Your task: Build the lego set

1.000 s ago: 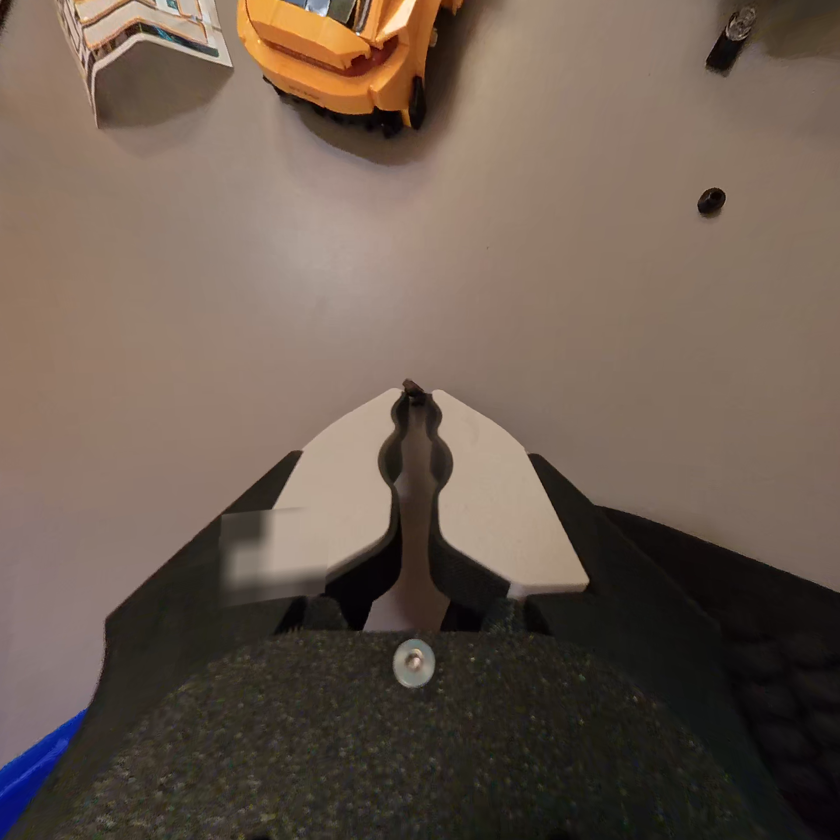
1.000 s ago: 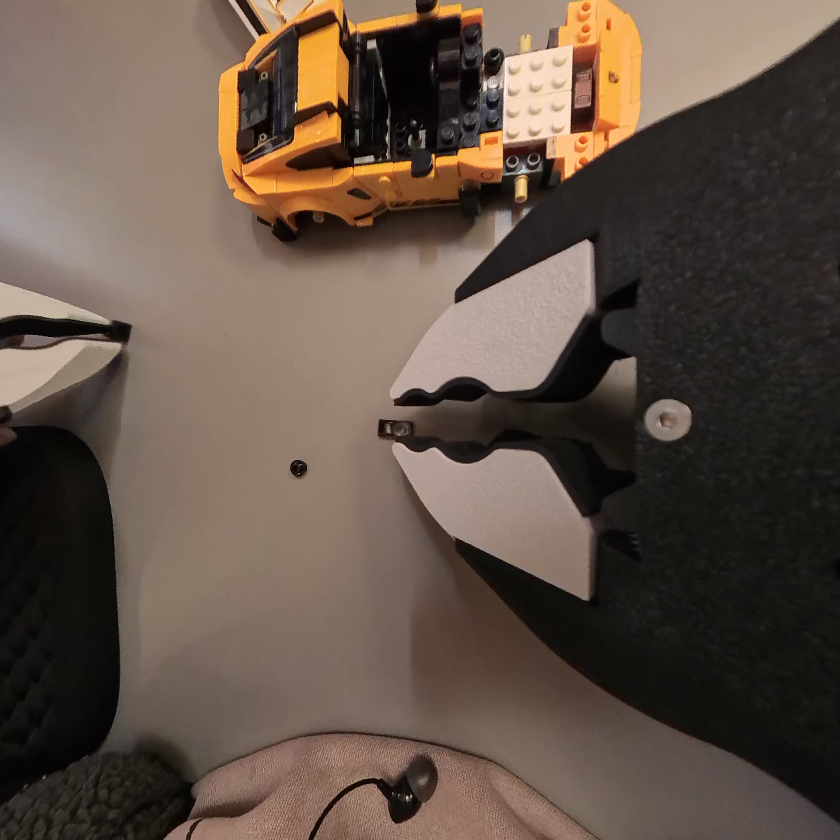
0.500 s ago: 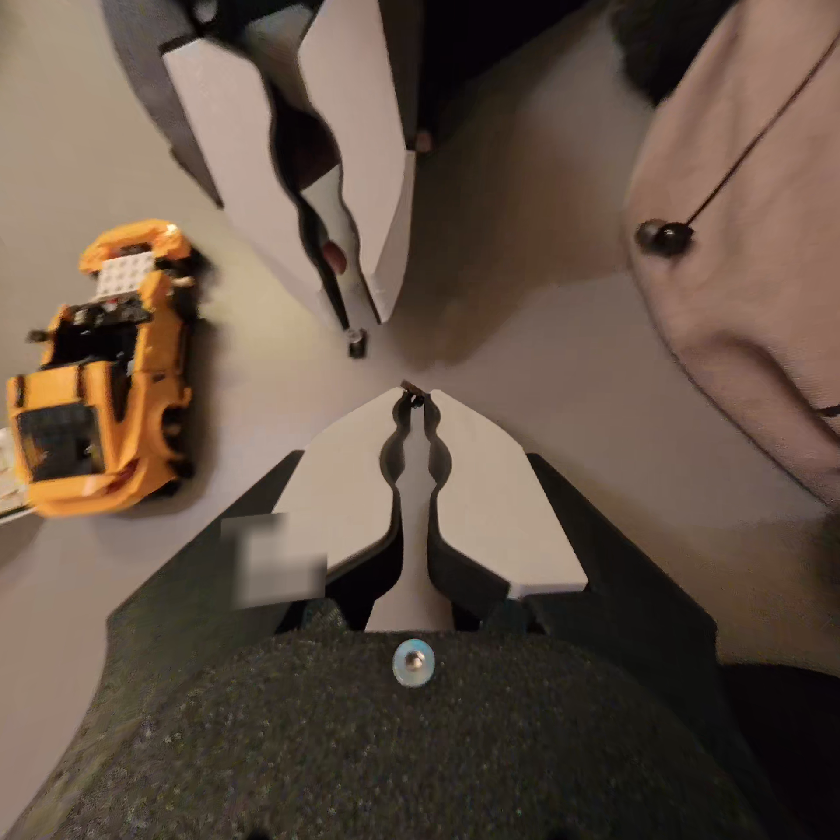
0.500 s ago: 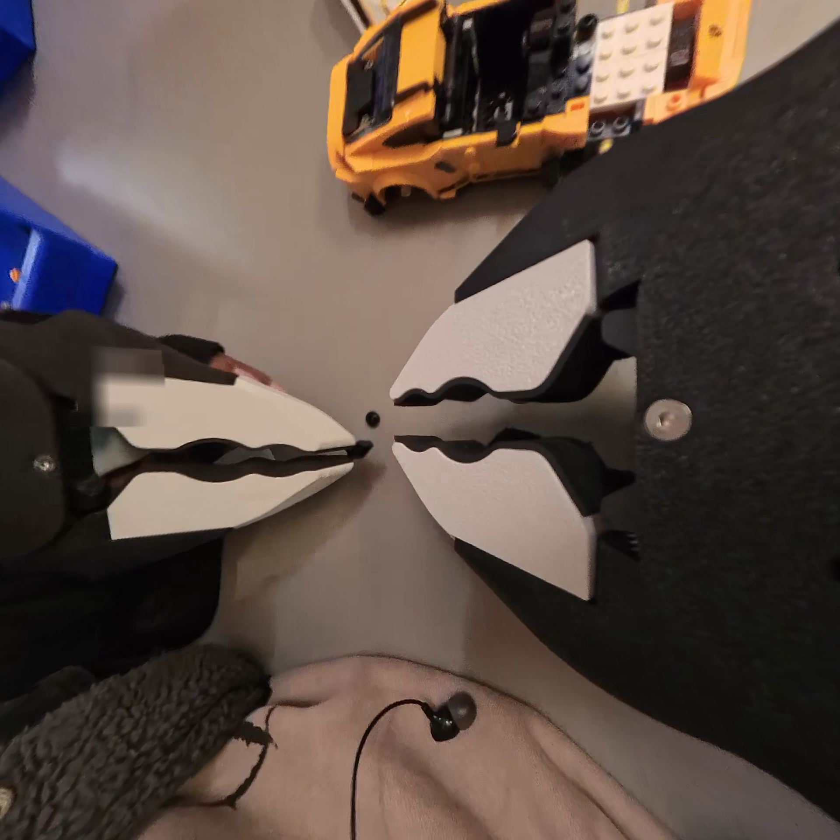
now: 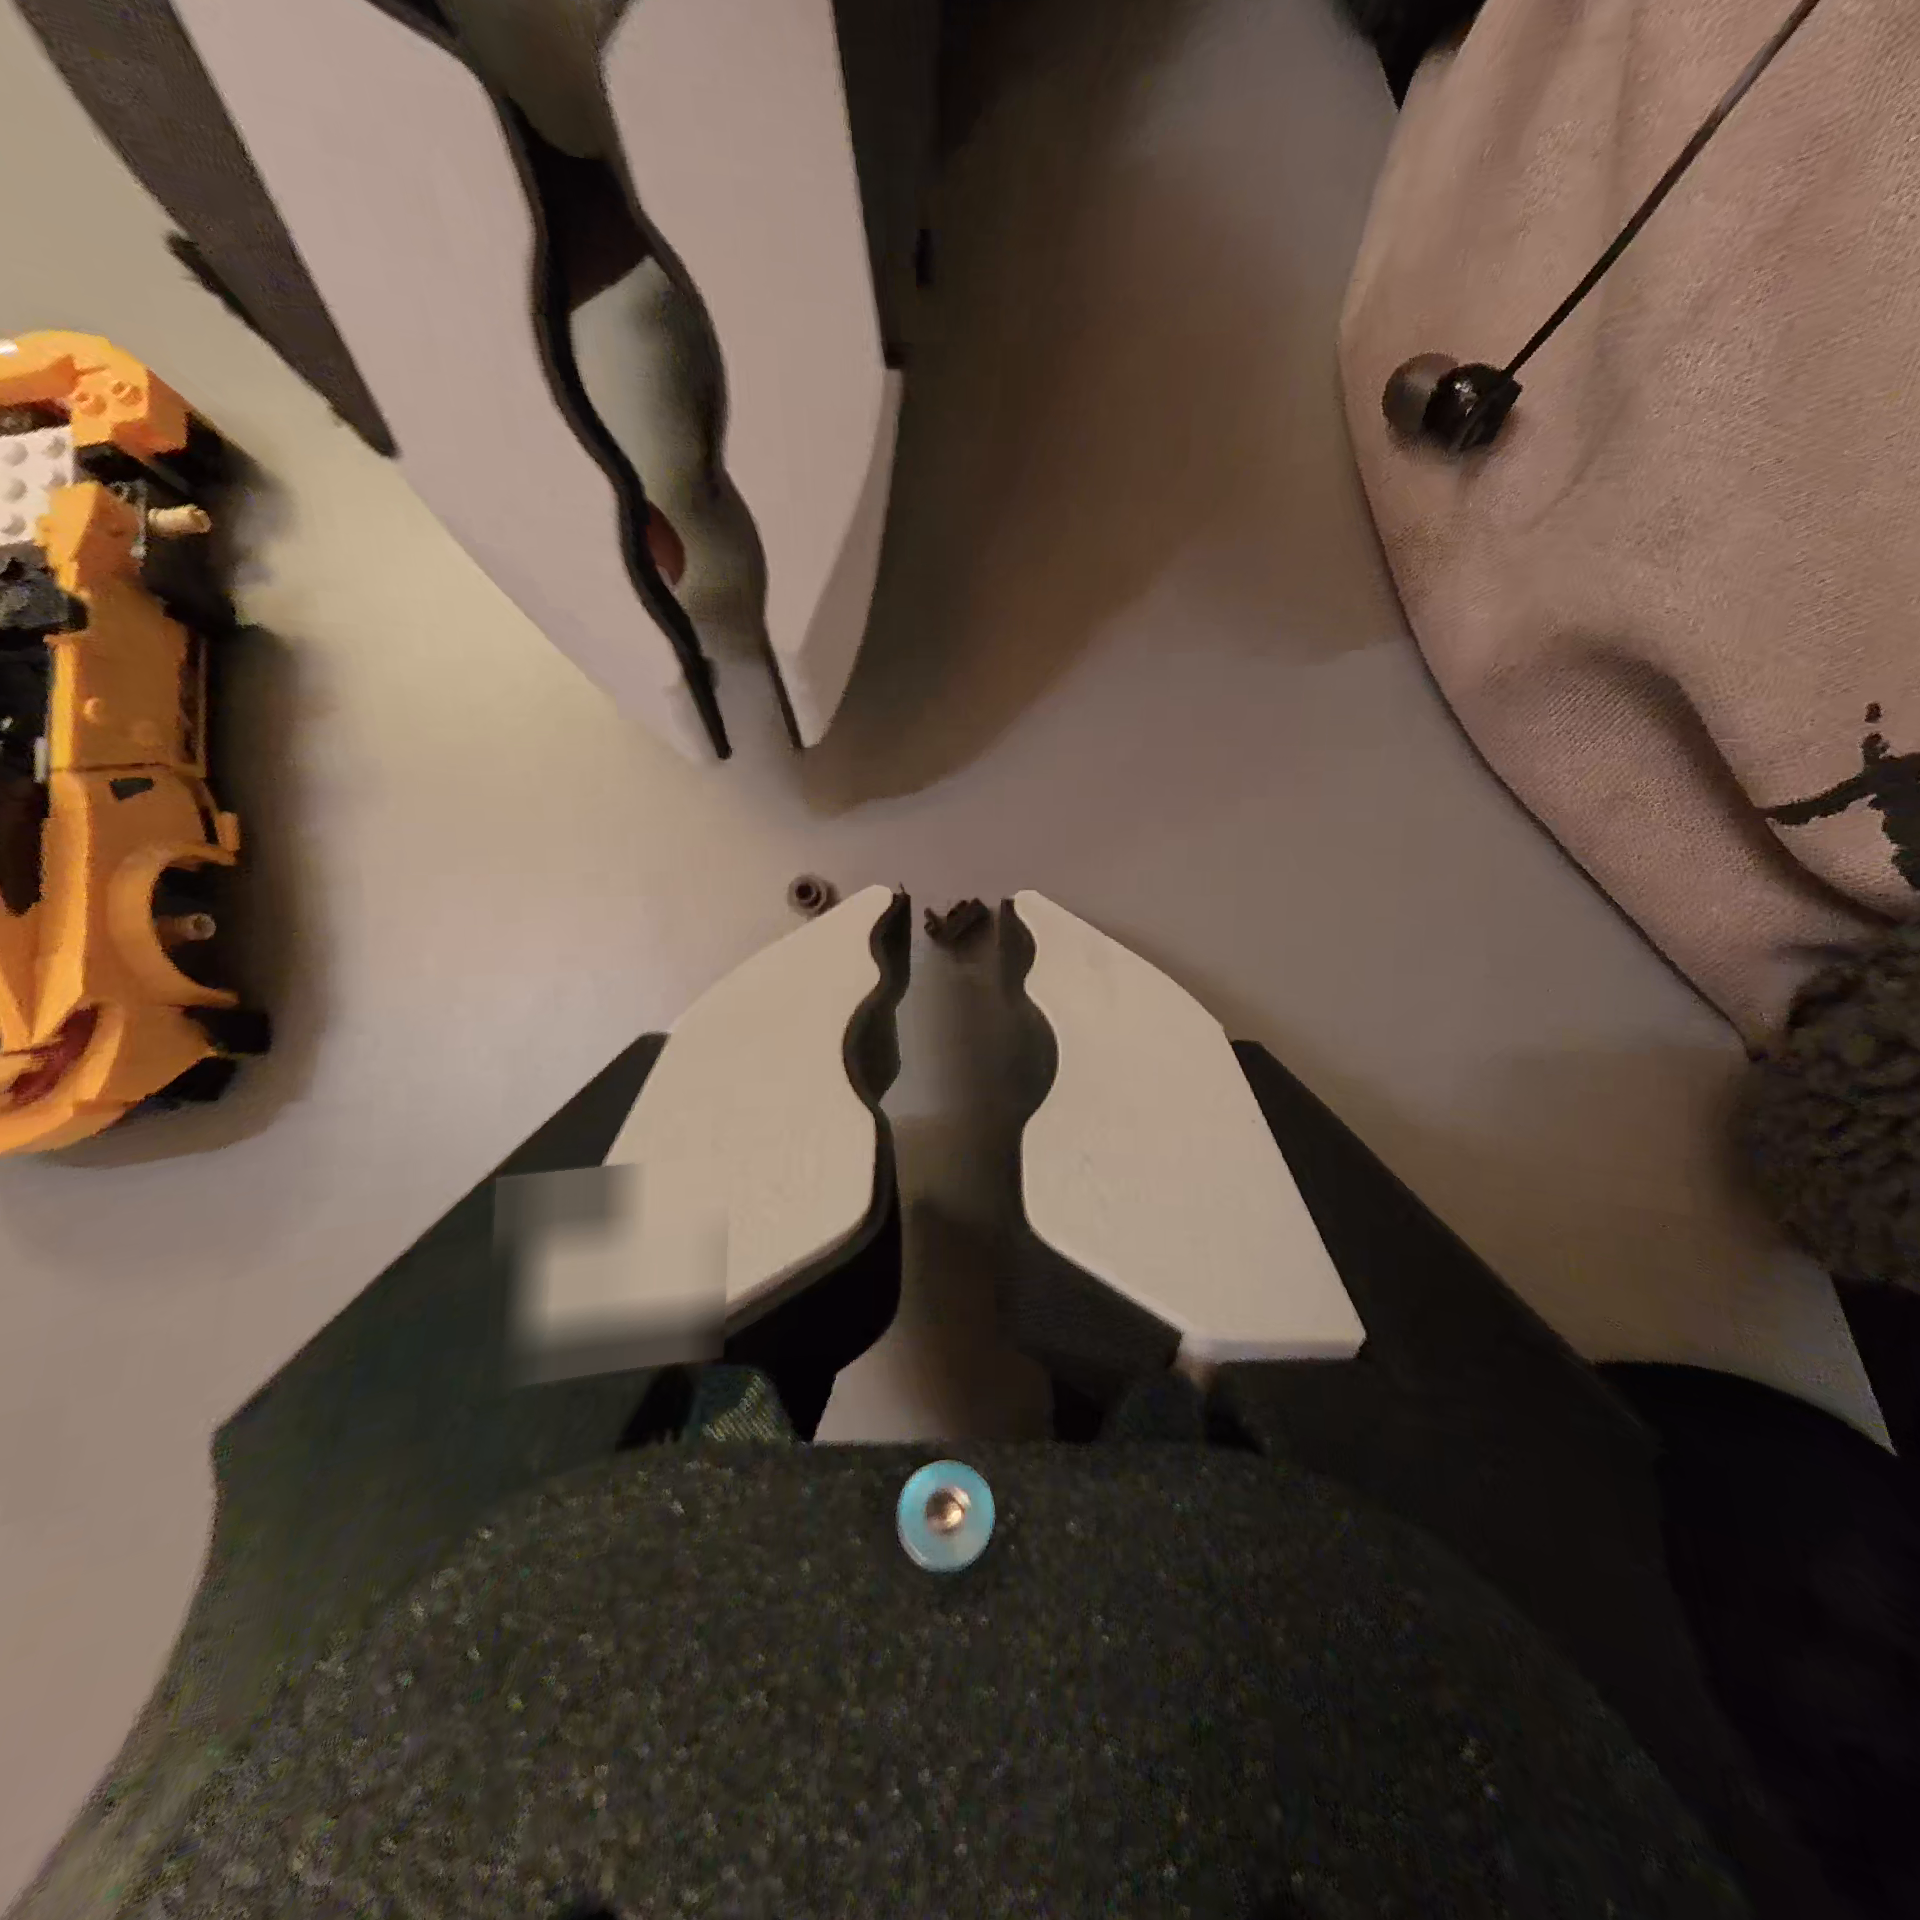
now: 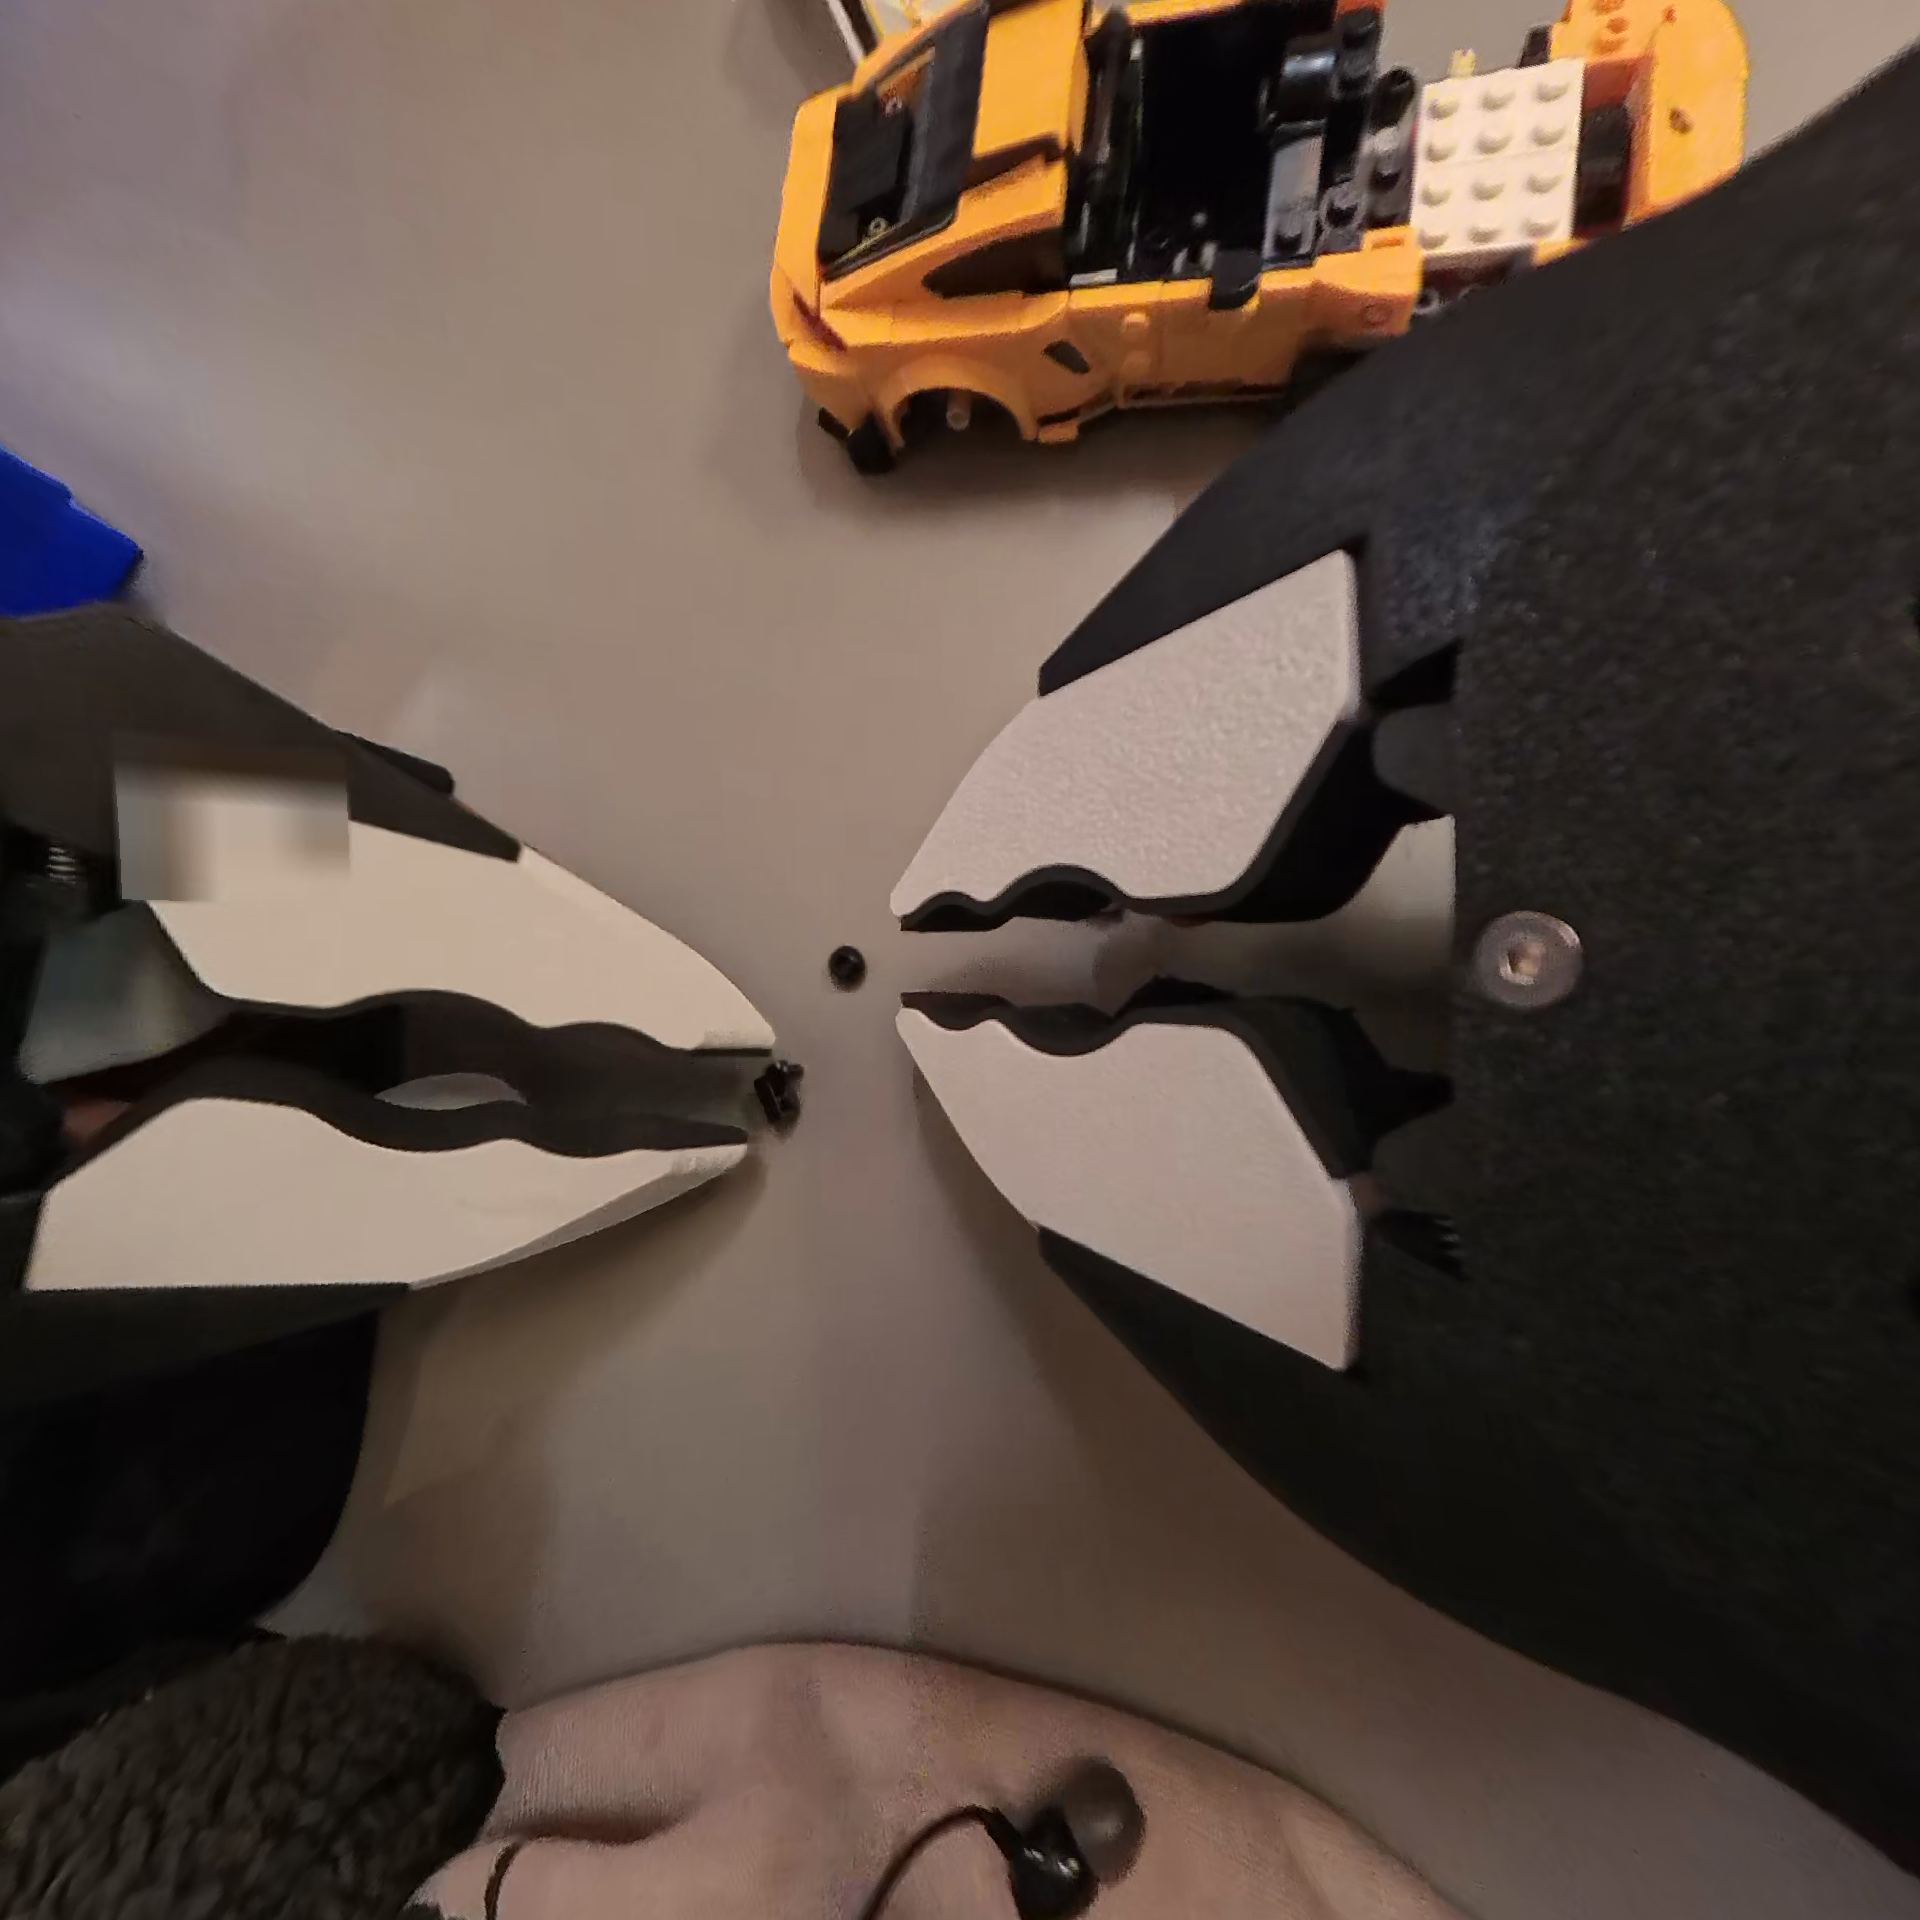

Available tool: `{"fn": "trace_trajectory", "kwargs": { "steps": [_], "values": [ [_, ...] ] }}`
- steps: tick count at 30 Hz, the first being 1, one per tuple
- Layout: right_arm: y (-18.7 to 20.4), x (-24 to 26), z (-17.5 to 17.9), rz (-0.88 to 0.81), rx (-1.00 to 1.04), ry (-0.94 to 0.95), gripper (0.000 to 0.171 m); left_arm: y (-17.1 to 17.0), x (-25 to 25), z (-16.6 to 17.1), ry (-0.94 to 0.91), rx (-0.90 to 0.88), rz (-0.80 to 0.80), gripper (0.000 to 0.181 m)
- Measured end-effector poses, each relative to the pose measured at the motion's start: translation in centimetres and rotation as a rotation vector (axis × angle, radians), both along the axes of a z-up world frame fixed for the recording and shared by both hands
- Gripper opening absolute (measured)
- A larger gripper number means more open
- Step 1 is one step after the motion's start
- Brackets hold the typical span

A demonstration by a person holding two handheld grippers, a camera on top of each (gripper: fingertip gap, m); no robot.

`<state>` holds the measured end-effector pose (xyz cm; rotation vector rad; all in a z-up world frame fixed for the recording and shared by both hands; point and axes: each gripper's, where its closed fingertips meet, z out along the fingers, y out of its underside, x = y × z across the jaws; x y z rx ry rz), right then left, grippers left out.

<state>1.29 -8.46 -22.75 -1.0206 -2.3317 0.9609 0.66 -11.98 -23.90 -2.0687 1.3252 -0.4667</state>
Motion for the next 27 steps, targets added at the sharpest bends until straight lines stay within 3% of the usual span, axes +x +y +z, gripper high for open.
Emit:
{"fn": "trace_trajectory", "kwargs": {
  "steps": [8,20,27],
  "values": [
    [-1.0,-1.4,-1.2,0.032,0.077,-0.108,0.011,1.0,-2.4,0.5,0.016,0.026,0.115,0.010],
    [-0.8,-1.8,-2.1,0.031,0.108,-0.152,0.006,1.6,-2.2,0.6,0.002,0.062,0.127,0.011],
    [-0.2,-1.0,4.7,0.016,-0.540,-0.107,0.005,3.5,-0.7,5.7,-0.126,0.381,0.147,0.015]
  ]
}}
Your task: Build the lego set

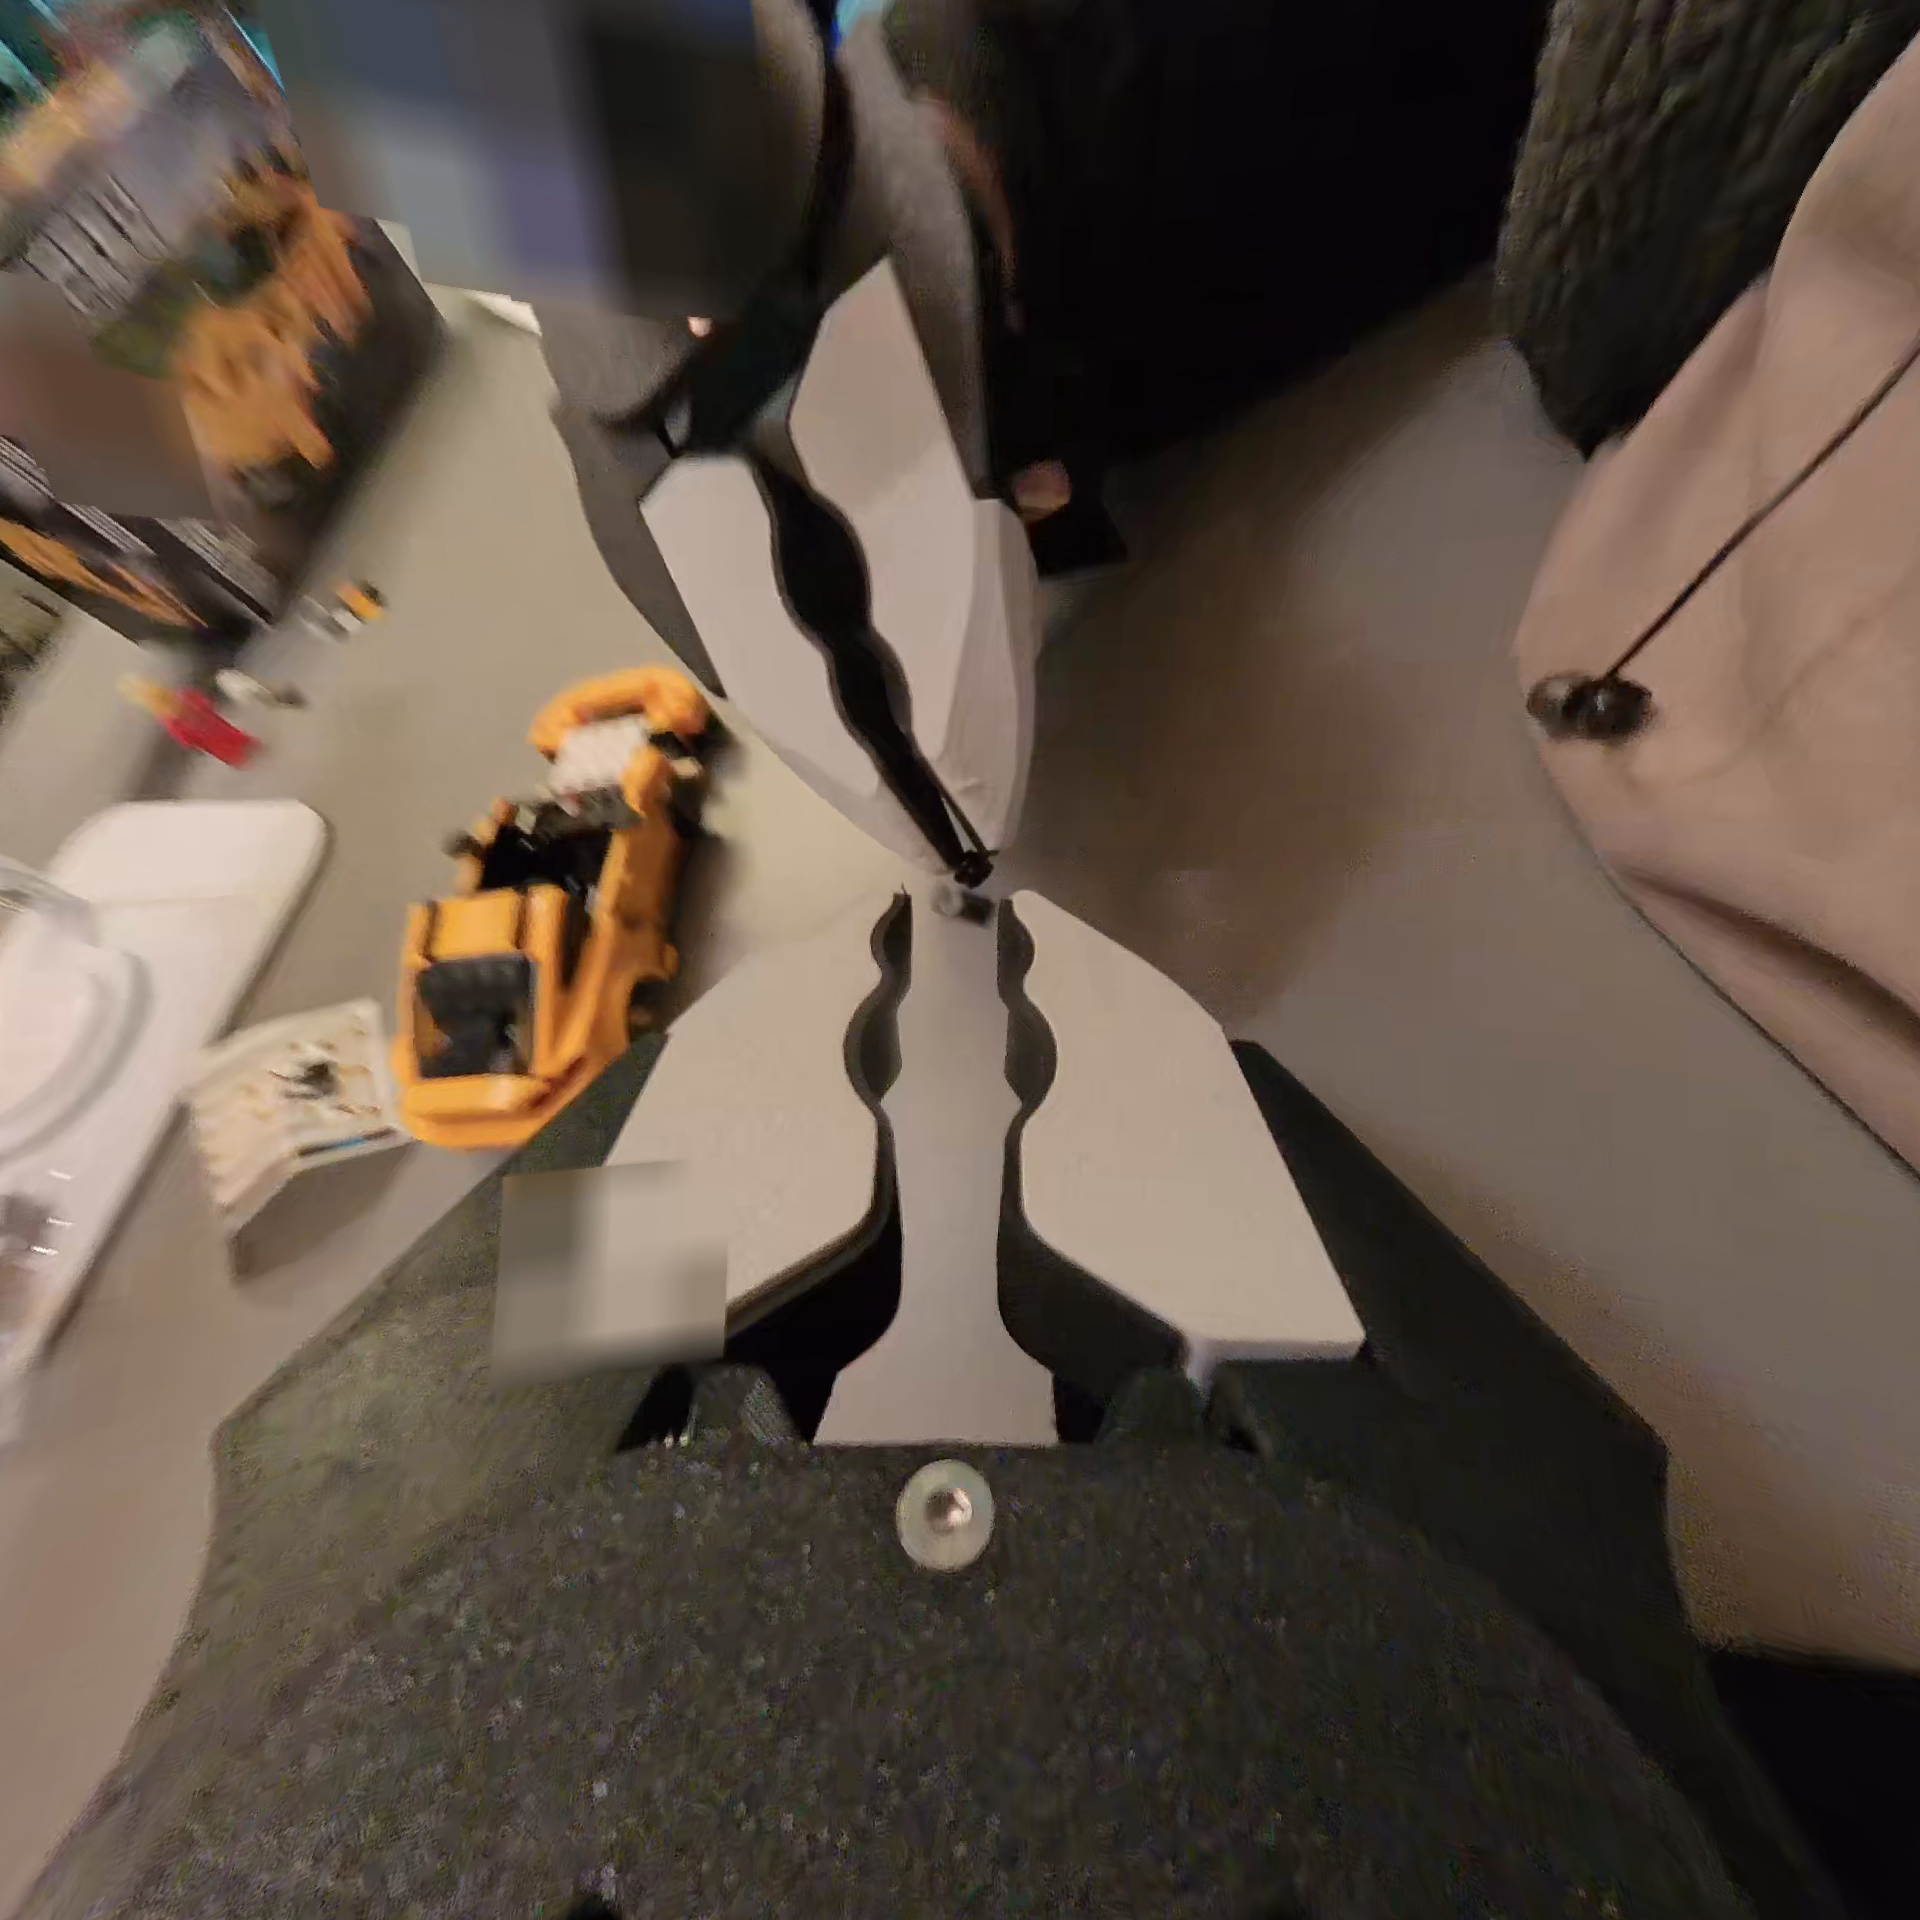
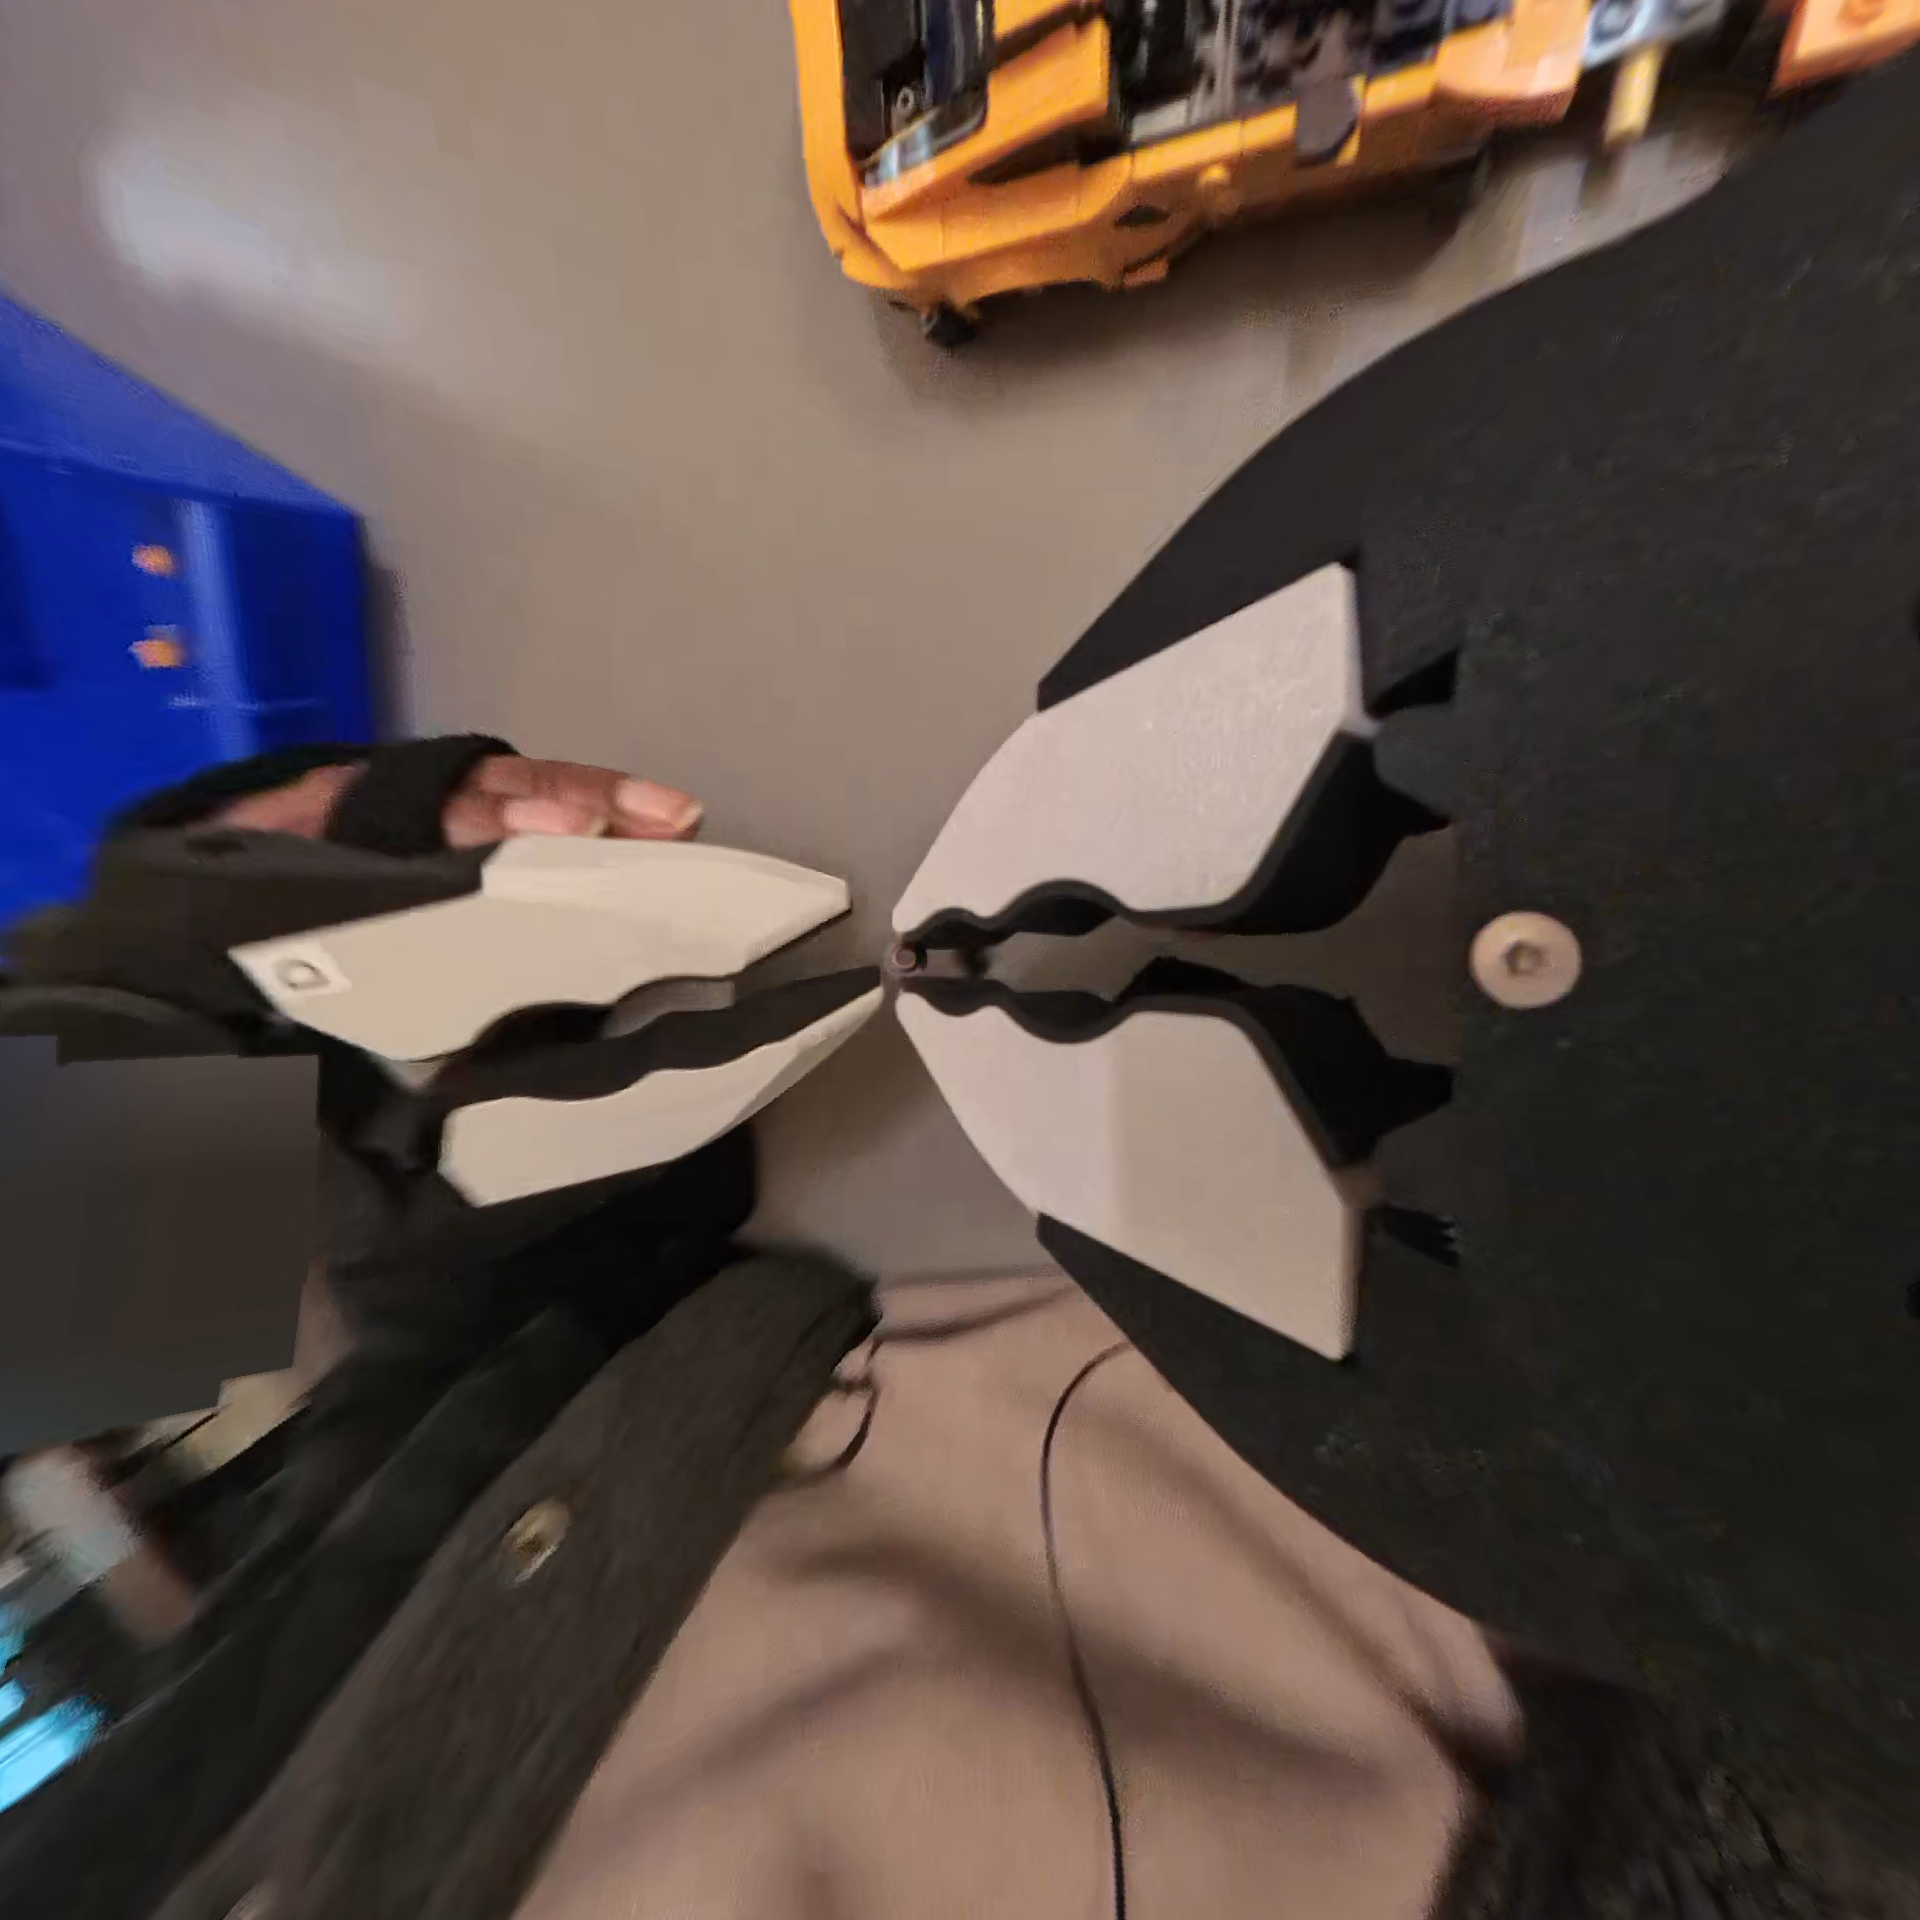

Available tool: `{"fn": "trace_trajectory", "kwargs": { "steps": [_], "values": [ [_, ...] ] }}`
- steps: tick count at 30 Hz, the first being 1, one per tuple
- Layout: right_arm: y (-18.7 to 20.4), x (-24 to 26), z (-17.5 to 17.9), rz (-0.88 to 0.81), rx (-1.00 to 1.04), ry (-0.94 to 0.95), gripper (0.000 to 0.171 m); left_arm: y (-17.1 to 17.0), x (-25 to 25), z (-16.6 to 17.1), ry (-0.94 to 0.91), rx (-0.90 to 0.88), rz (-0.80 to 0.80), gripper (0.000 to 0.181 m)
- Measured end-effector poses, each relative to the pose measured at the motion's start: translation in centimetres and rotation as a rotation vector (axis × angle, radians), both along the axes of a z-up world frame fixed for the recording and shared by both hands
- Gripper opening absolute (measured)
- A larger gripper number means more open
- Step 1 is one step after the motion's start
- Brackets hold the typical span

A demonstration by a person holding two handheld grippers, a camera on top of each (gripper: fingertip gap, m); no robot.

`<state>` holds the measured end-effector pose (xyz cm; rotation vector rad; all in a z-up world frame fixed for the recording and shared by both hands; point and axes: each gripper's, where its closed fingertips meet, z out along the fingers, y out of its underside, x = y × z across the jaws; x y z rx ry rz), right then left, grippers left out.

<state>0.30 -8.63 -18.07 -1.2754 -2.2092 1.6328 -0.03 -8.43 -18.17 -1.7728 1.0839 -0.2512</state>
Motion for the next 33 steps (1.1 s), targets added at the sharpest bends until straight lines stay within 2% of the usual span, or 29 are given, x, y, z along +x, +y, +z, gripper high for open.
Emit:
{"fn": "trace_trajectory", "kwargs": {
  "steps": [3,7,13,27,33],
  "values": [
    [0.7,0.1,2.9,-0.018,-0.300,0.023,0.005,0.4,0.3,2.6,-0.020,0.160,0.031,0.015],
    [1.5,-0.2,6.7,-0.035,-0.686,0.063,0.004,1.6,-0.4,5.7,-0.040,0.337,0.158,0.014],
    [1.6,-1.2,8.4,-0.060,-0.959,0.051,0.004,1.9,-0.7,8.4,-0.124,0.449,0.234,0.010],
    [1.3,-1.2,8.7,-0.042,-1.049,0.021,0.000,1.7,-0.5,8.6,-0.114,0.471,0.224,0.007],
    [1.2,-1.3,7.7,-0.077,-0.848,0.063,0.003,1.7,-0.5,7.7,-0.171,0.353,0.207,0.006]
  ]
}}
